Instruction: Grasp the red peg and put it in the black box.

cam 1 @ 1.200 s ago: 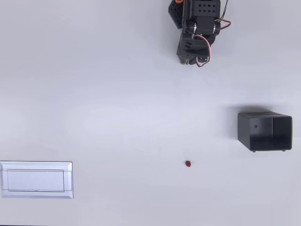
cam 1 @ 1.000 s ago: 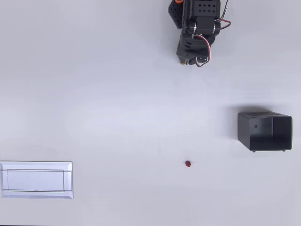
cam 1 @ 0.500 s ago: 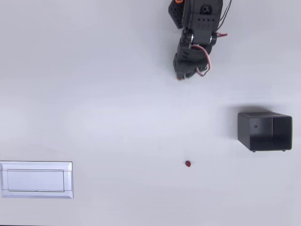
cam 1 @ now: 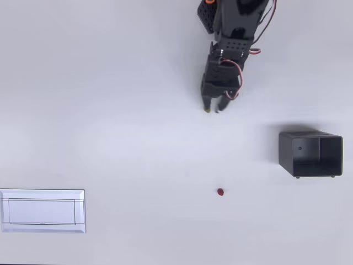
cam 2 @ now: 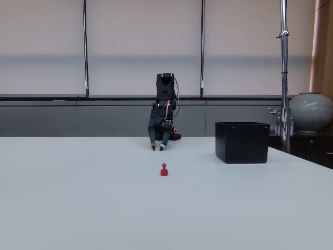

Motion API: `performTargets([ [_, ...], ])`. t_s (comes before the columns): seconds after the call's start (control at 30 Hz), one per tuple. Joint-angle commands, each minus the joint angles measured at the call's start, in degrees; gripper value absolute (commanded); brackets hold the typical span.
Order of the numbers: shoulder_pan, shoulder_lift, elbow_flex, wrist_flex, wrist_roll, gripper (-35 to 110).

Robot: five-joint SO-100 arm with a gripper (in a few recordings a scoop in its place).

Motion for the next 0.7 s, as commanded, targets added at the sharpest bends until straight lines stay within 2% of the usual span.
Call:
performTargets([
  [0.0, -1.58, 9.76, 3.16, -13.01, -0.97, 15],
  [0.3, -3.78, 29.09, 17.23, -22.59, -2.29, 18],
  [0.67, -4.57, 45.97, 33.66, -29.18, -1.32, 17],
])
